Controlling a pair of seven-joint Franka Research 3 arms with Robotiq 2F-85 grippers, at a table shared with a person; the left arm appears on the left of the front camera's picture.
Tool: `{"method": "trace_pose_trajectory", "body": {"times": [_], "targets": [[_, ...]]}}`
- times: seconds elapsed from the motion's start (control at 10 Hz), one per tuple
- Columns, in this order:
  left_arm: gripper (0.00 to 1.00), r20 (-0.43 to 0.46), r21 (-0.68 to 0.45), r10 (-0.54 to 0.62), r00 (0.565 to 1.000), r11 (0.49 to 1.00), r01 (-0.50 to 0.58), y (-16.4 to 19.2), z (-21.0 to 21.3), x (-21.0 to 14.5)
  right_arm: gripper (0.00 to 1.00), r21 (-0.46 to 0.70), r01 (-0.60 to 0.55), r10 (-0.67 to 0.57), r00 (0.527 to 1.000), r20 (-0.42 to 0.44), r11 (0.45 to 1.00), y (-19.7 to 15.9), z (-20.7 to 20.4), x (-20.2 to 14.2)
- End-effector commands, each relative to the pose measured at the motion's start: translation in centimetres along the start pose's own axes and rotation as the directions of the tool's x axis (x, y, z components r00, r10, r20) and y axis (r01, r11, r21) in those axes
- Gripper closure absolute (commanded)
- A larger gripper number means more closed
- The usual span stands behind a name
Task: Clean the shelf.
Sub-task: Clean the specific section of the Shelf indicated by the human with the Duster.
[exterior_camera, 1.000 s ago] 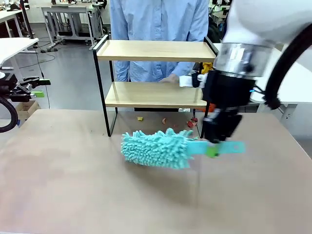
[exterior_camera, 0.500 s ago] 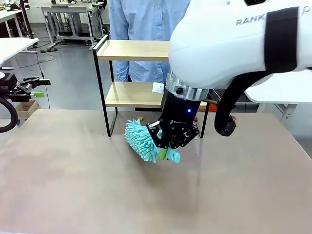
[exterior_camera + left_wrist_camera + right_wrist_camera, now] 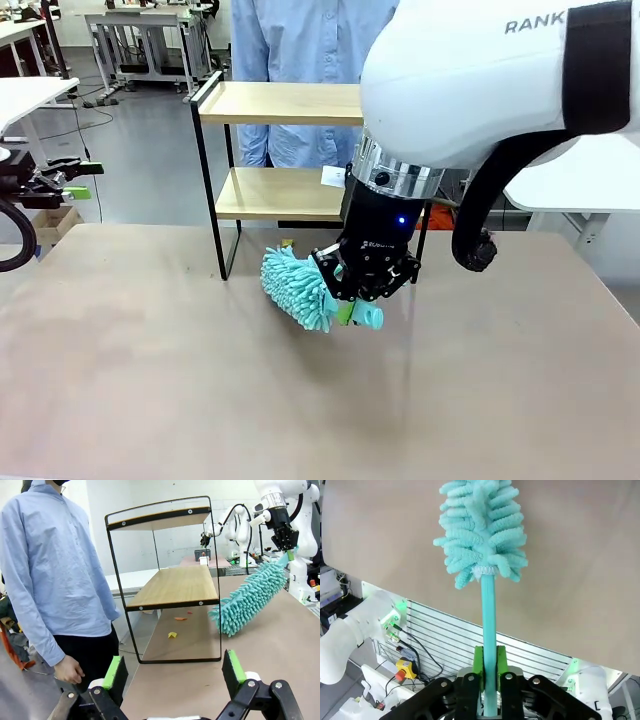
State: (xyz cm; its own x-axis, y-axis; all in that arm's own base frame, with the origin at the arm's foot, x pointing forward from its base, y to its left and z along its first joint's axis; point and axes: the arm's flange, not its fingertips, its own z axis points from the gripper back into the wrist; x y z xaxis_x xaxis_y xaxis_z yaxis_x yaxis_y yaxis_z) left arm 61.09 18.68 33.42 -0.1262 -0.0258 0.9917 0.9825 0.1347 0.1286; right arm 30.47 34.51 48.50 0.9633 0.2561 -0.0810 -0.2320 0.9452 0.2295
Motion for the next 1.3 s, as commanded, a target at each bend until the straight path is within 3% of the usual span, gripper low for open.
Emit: {"method": "trace_pose_trajectory", "body": {"times": [0.0, 0.2, 0.4, 0.9, 1.2], "targets": [[0.00, 0.000, -0.001, -0.005, 1.000, 1.000, 0.005, 0.0, -0.1, 0.4, 0.87, -0.067, 0.086, -0.079, 0.992, 0.102, 0.994, 3.0, -1.4, 1.3], [0.00, 0.000, -0.001, -0.005, 1.000, 1.000, 0.005, 0.0, -0.1, 0.4, 0.87, -0.106, 0.178, -0.147, 0.958, 0.246, 0.978, 6.1, -2.8, 2.7], [0.00, 0.000, -0.001, -0.005, 1.000, 1.000, 0.005, 0.0, -0.1, 0.4, 0.87, -0.085, 0.192, -0.154, 0.932, 0.328, 0.978, 8.1, -4.1, 4.1], [0.00, 0.000, -0.001, -0.005, 1.000, 1.000, 0.005, 0.0, -0.1, 0.4, 0.87, -0.084, 0.203, -0.149, 0.894, 0.422, 0.976, 13.2, -9.6, 10.5], [0.00, 0.000, -0.001, -0.005, 1.000, 1.000, 0.005, 0.0, -0.1, 0.4, 0.87, -0.103, 0.274, -0.198, 0.864, 0.463, 0.956, 15.8, -11.4, 14.0]]}}
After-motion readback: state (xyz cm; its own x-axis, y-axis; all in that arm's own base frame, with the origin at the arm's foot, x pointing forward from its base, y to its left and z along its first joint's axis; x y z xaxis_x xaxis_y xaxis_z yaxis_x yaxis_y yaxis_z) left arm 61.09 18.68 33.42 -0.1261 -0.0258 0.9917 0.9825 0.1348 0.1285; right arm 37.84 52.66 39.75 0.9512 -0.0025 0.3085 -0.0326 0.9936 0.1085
